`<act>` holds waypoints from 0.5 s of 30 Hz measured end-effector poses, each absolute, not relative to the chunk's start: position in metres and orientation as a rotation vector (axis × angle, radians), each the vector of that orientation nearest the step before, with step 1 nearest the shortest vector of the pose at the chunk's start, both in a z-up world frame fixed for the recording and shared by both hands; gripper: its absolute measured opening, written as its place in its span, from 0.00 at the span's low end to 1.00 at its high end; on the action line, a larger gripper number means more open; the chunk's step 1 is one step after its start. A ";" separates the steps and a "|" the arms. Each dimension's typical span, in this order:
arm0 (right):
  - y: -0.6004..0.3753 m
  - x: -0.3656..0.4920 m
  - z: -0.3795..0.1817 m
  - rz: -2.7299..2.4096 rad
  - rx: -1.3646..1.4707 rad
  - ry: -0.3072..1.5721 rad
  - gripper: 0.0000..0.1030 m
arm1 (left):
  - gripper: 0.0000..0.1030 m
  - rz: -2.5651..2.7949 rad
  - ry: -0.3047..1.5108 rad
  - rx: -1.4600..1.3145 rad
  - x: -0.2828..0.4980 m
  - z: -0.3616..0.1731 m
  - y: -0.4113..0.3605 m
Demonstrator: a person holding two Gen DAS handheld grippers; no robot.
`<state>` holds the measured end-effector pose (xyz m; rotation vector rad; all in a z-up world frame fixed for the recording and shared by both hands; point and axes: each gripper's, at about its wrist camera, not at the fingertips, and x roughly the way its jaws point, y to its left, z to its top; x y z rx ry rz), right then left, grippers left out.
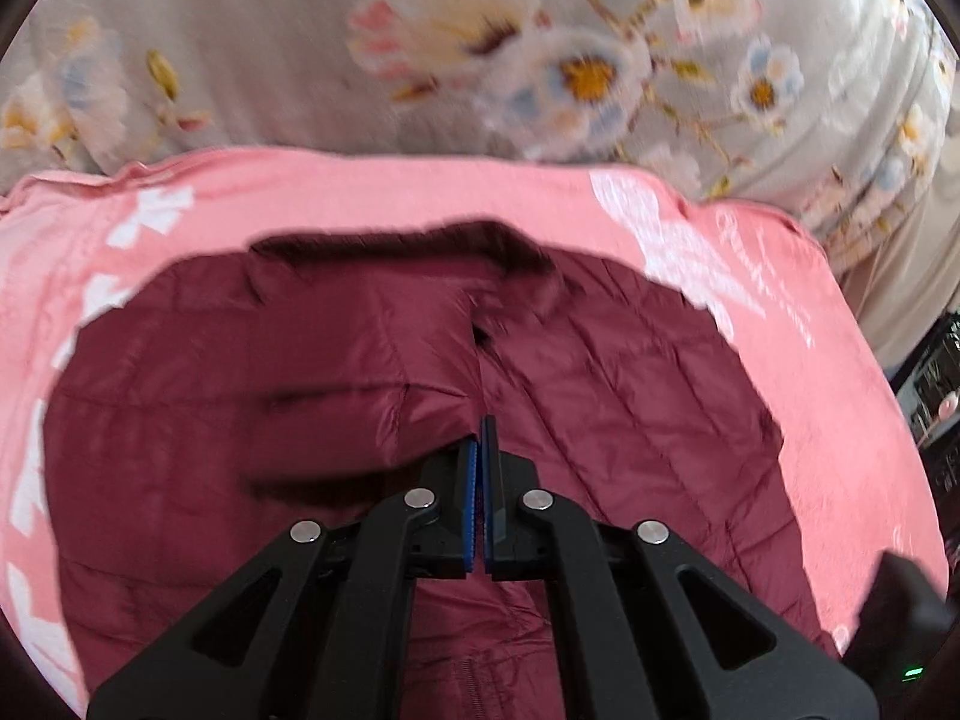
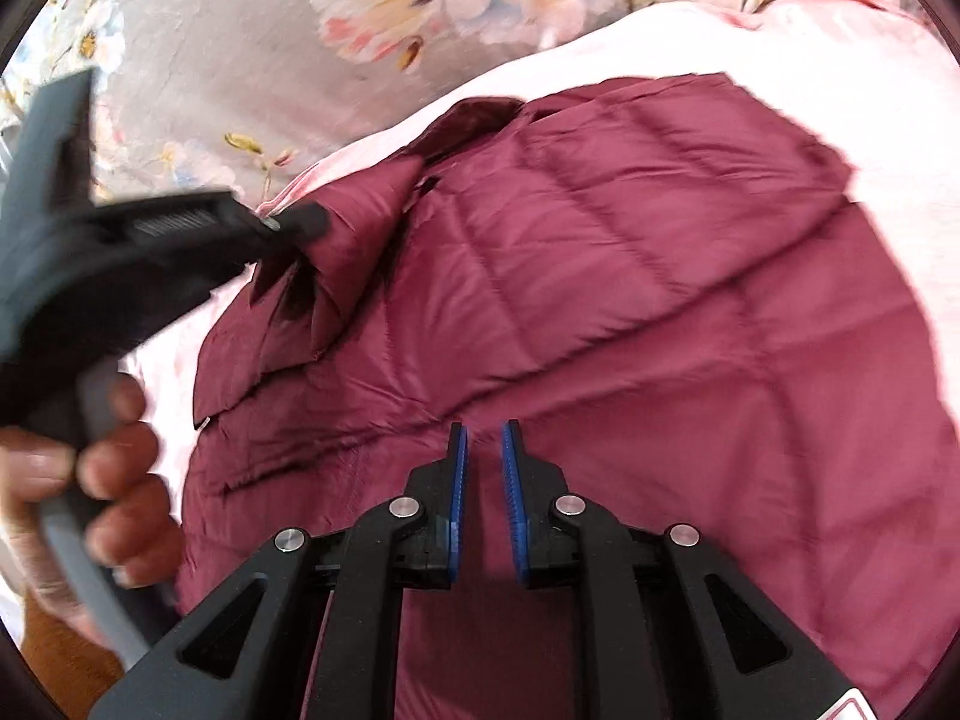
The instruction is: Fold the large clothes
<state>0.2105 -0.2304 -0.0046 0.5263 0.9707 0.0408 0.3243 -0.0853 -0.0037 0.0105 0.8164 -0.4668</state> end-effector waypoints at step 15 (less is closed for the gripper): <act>-0.234 0.198 0.031 -0.018 0.284 0.909 0.53 | 0.60 -0.589 0.776 -0.112 0.271 -0.012 -0.062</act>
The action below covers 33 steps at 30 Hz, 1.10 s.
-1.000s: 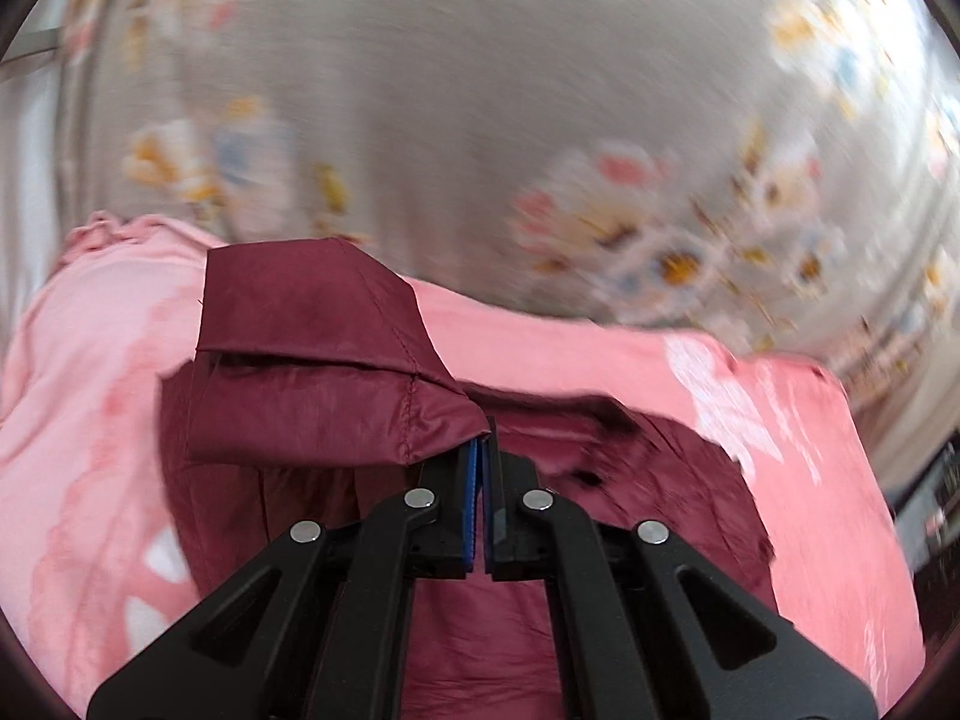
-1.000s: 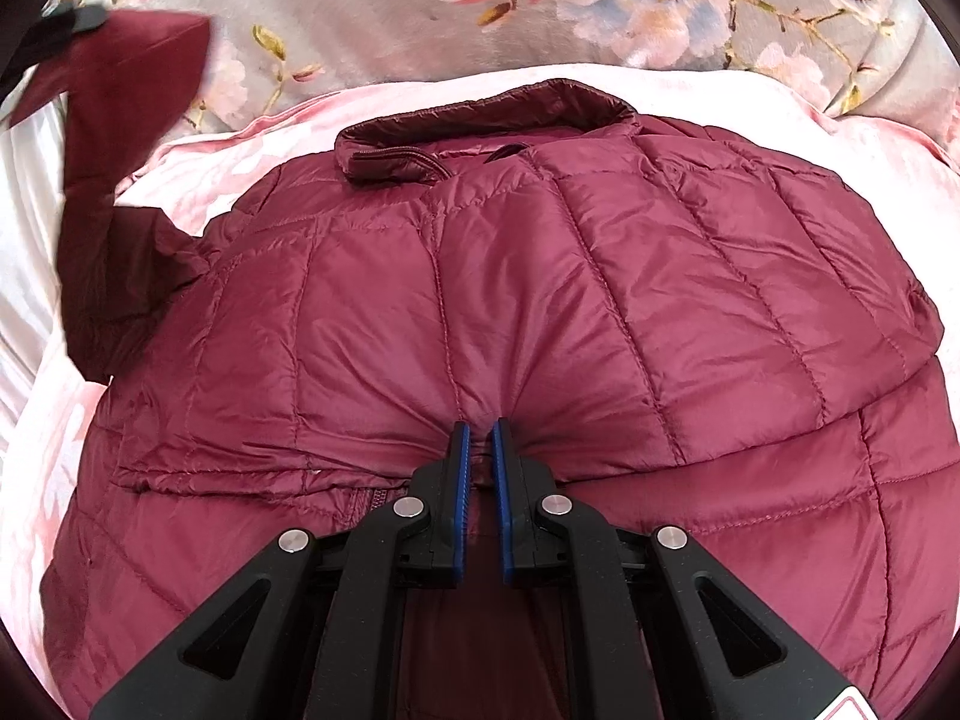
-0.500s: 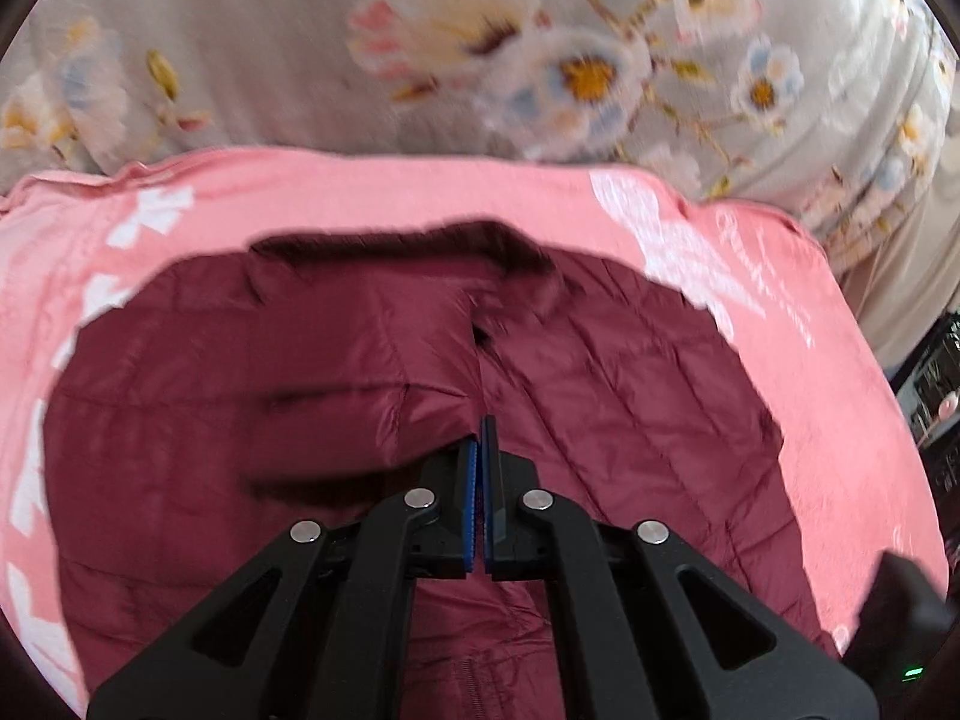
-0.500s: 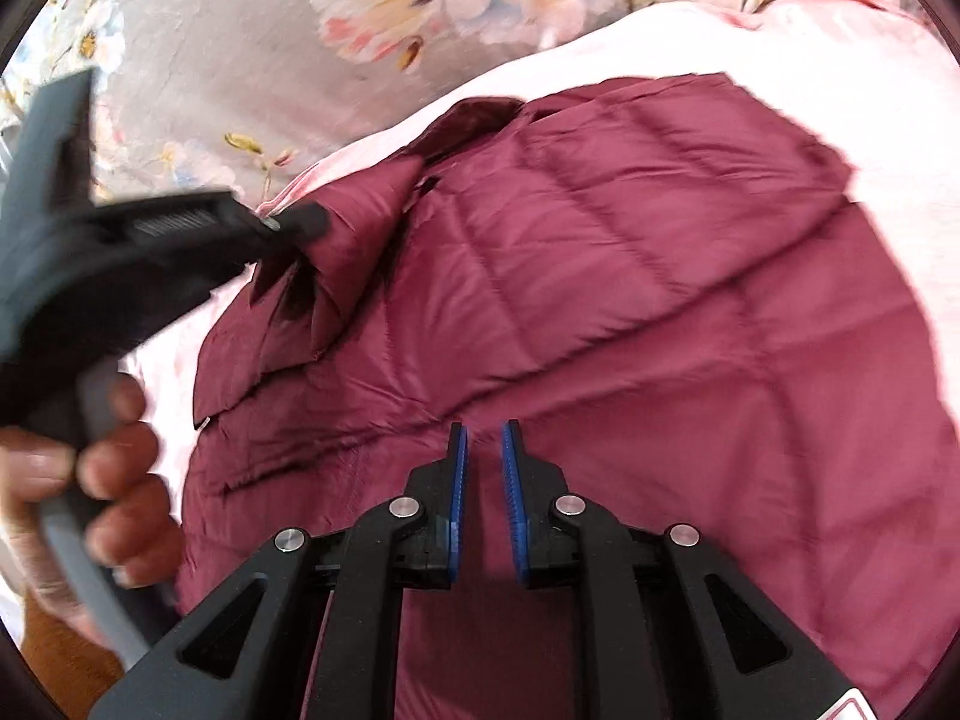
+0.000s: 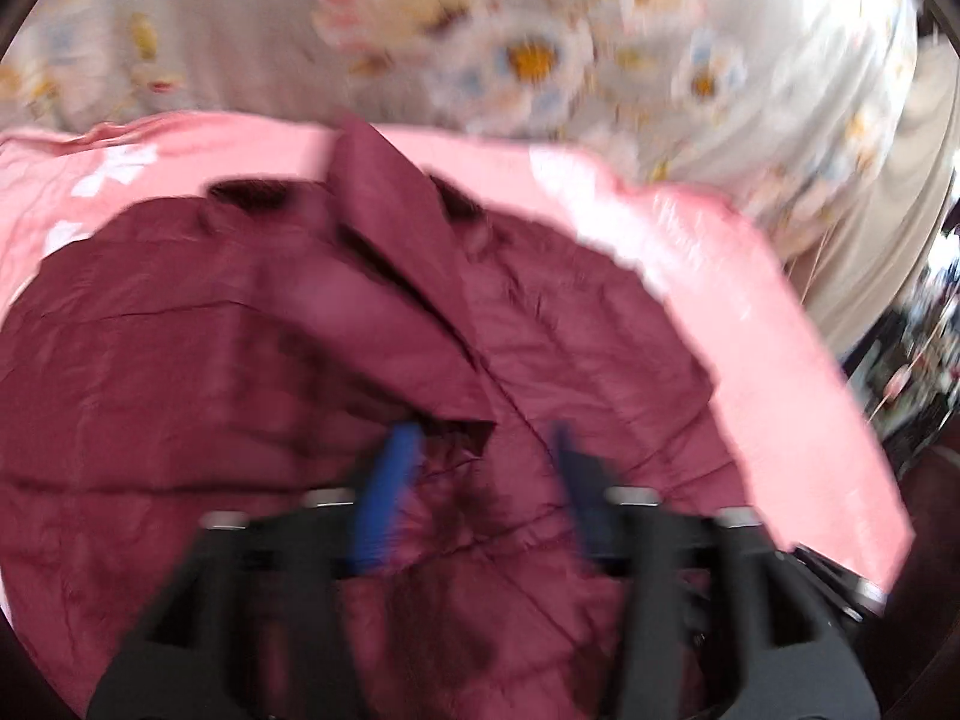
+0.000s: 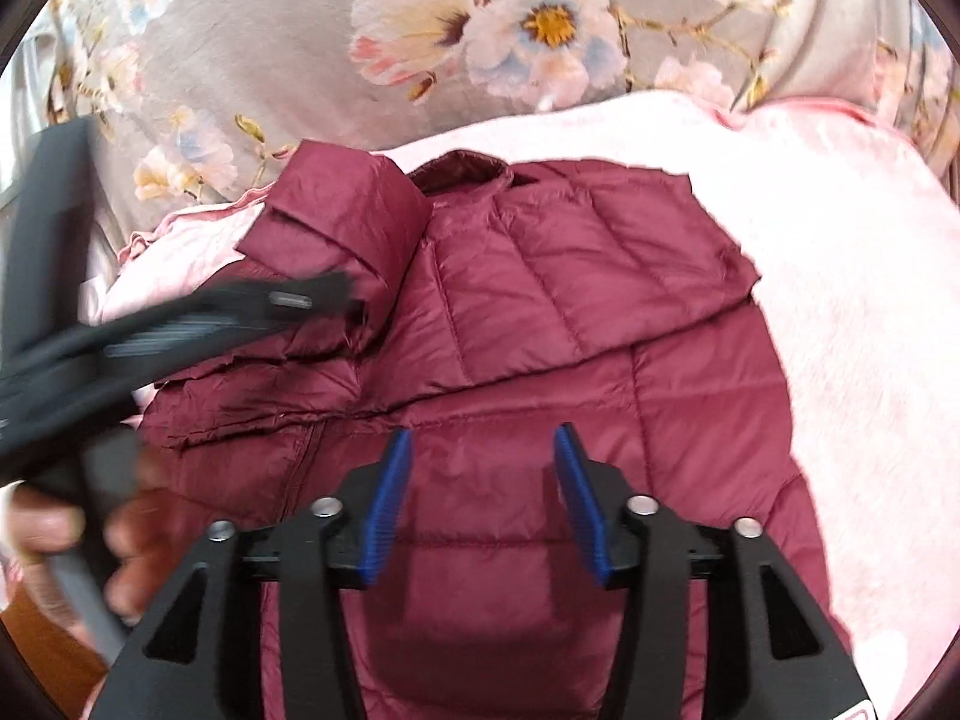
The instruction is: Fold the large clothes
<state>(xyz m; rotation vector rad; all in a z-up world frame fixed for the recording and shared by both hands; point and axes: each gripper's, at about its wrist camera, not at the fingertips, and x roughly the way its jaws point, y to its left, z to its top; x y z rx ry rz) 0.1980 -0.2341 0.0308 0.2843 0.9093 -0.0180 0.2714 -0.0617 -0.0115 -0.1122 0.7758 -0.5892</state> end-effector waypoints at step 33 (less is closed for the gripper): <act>-0.239 0.266 0.048 0.085 0.481 0.881 0.01 | 0.00 -0.117 0.759 -0.745 0.317 -0.030 0.202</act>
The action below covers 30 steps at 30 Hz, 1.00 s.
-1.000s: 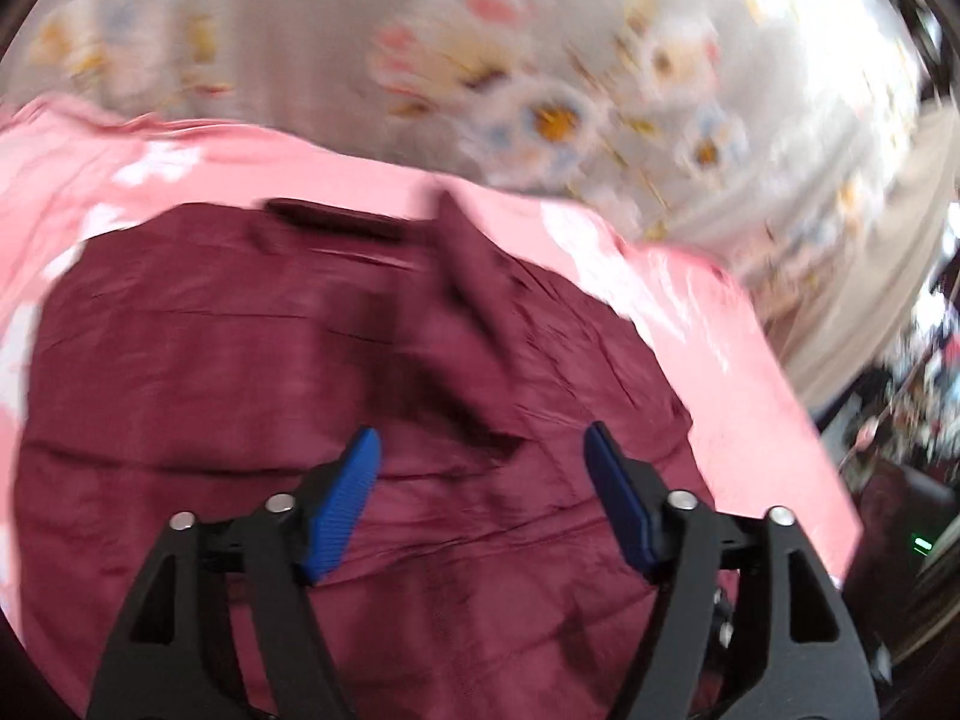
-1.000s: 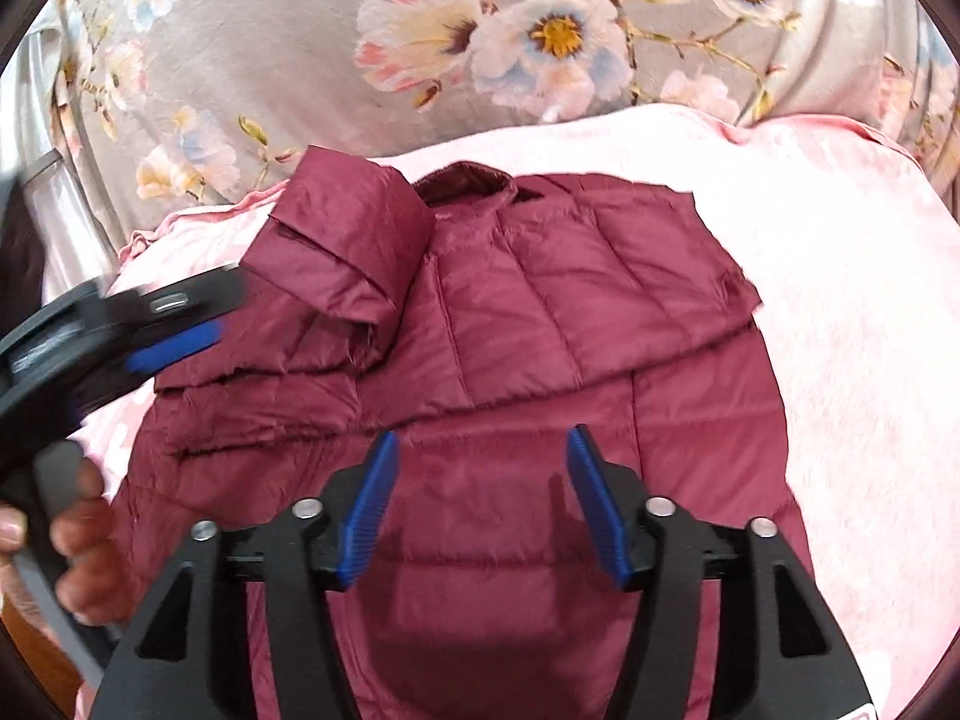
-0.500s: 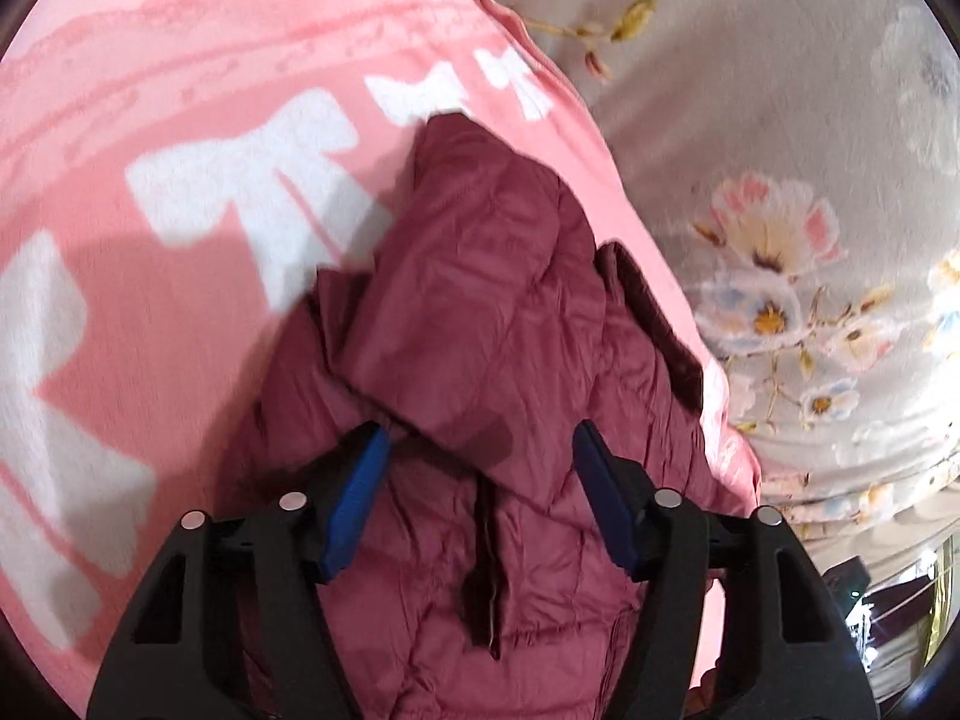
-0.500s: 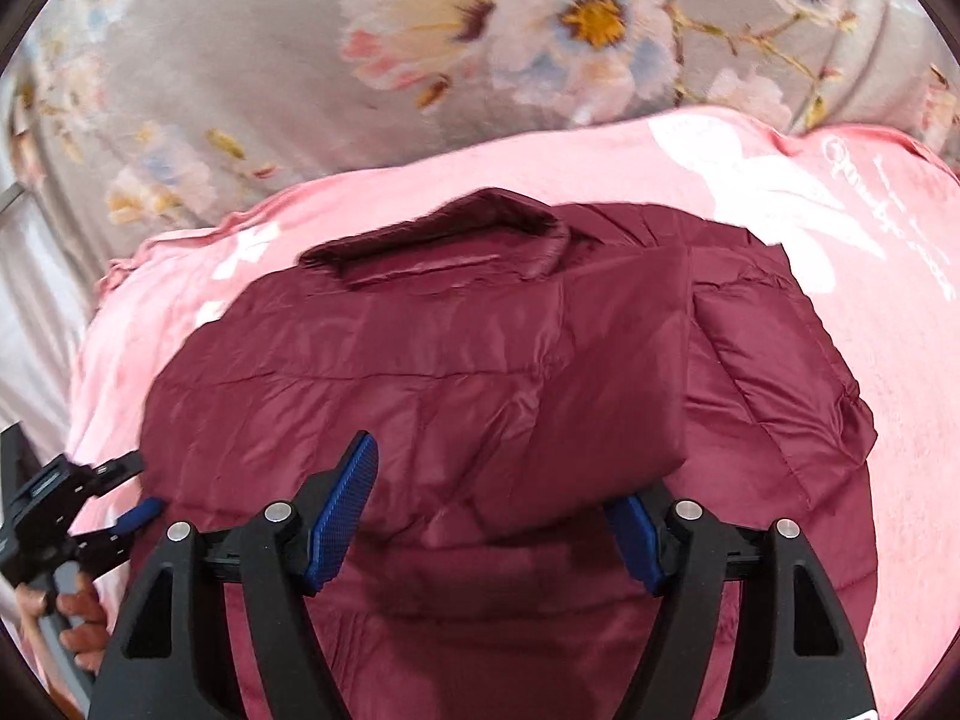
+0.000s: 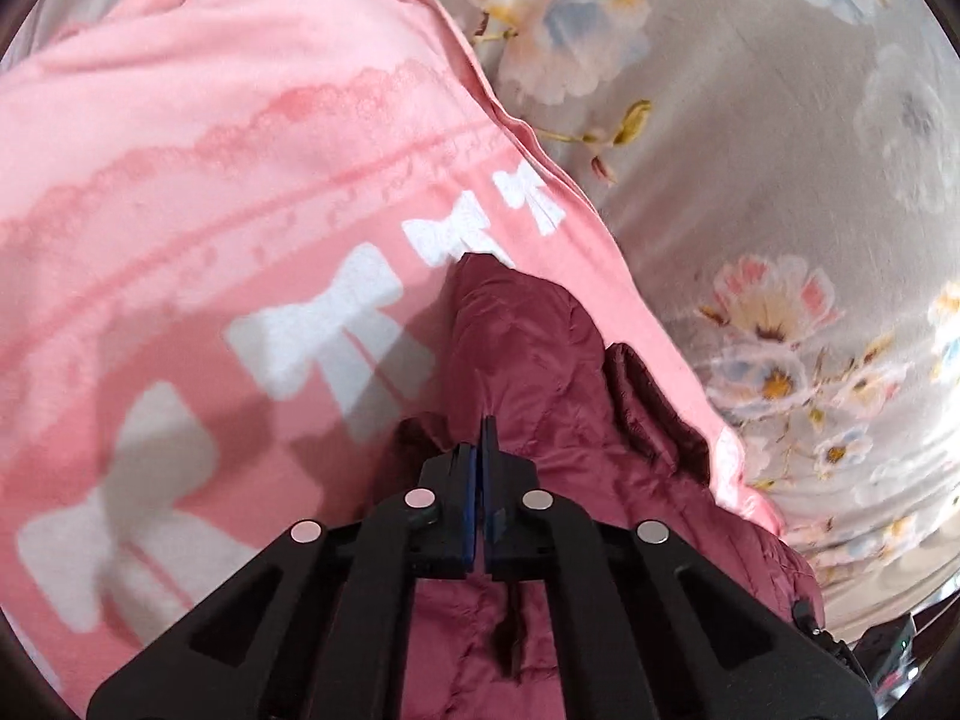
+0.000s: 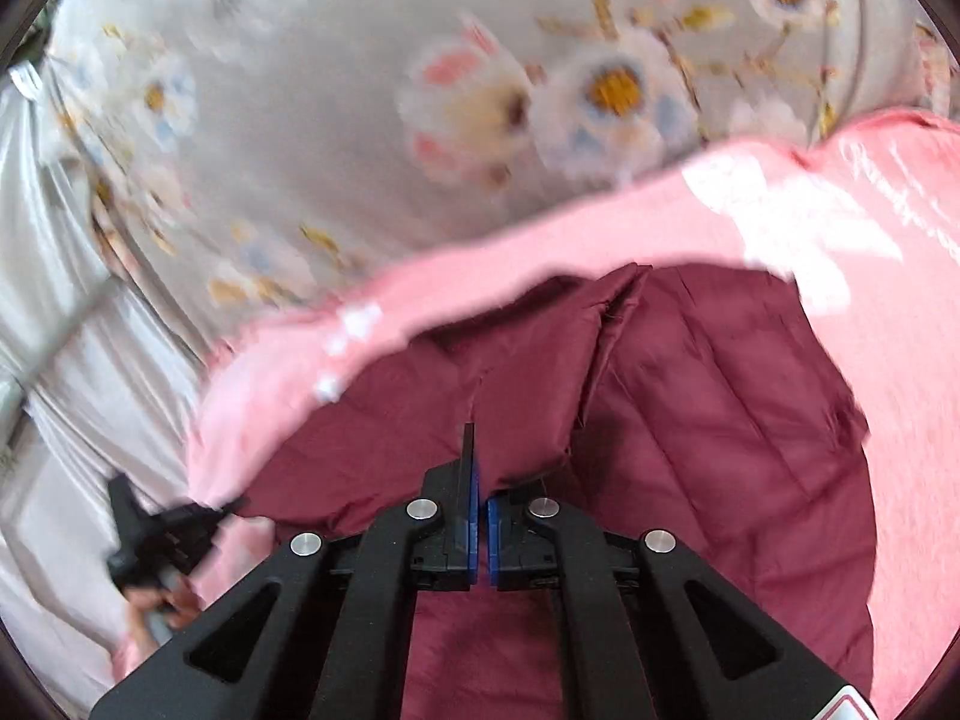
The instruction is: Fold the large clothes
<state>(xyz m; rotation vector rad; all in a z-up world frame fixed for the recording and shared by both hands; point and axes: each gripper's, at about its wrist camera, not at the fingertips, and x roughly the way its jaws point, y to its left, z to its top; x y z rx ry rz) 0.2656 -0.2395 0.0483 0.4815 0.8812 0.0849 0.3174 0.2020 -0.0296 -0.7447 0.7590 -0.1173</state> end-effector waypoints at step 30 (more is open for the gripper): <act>-0.259 0.215 0.047 -0.152 0.199 0.893 0.26 | 0.53 -0.027 0.793 -0.222 0.282 -0.037 0.158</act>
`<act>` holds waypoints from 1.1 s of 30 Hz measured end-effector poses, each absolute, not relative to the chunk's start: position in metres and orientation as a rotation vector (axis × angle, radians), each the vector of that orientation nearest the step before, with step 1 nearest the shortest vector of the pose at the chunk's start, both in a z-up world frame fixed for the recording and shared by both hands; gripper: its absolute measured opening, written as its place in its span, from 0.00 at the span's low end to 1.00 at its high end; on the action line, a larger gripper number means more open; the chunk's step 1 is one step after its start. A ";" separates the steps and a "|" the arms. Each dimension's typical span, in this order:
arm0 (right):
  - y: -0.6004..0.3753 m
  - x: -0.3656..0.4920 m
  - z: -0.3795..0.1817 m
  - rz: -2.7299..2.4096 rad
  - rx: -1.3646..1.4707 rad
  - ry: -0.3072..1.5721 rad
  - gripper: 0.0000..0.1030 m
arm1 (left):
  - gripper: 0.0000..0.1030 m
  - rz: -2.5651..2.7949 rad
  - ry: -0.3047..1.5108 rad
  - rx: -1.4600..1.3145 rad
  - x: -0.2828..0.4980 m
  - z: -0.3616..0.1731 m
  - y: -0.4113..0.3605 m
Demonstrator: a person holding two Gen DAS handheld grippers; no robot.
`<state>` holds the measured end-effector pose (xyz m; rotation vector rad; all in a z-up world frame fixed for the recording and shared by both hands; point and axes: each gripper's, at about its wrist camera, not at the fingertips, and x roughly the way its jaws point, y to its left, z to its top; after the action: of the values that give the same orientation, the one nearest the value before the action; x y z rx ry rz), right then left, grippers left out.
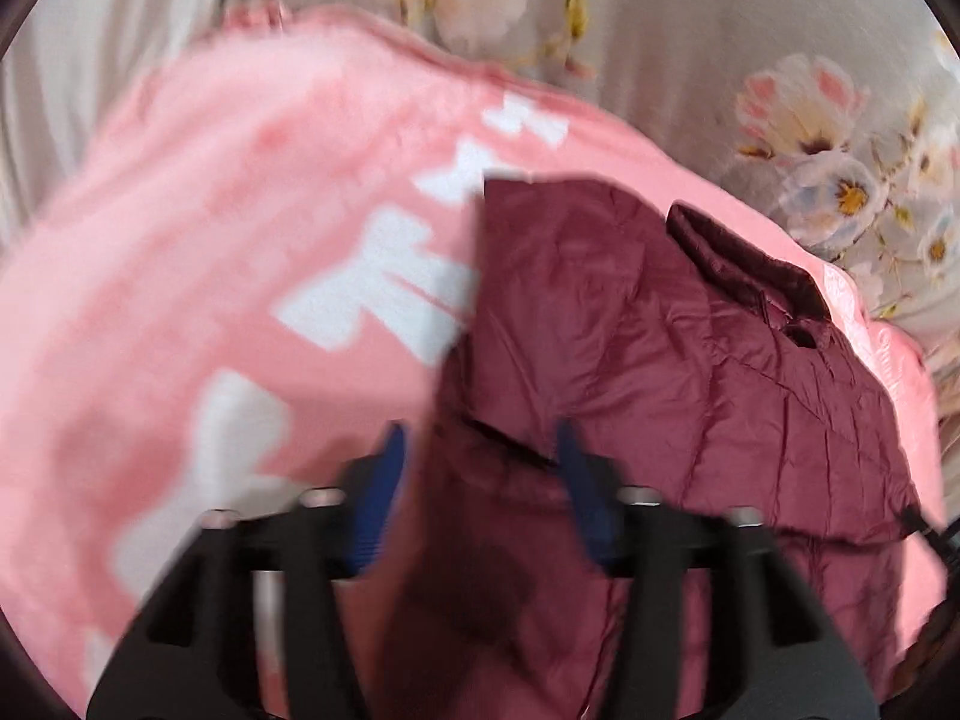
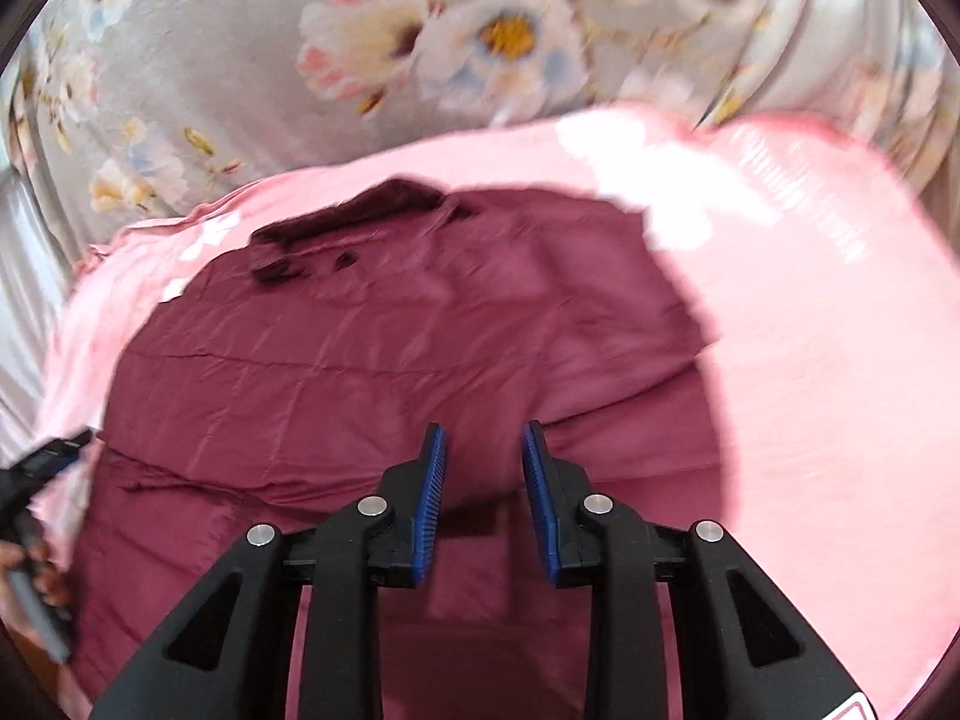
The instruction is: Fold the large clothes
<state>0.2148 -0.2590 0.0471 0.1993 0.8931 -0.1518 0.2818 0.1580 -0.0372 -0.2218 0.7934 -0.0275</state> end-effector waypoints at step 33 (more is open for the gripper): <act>-0.259 0.308 0.013 -0.152 0.155 0.987 0.06 | 0.43 -0.185 0.886 -0.119 0.317 -0.049 0.044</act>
<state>0.3079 -0.2593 0.0132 0.1551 0.9872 -0.1515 0.3172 0.0442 -0.0493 -0.1187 0.8862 -0.1845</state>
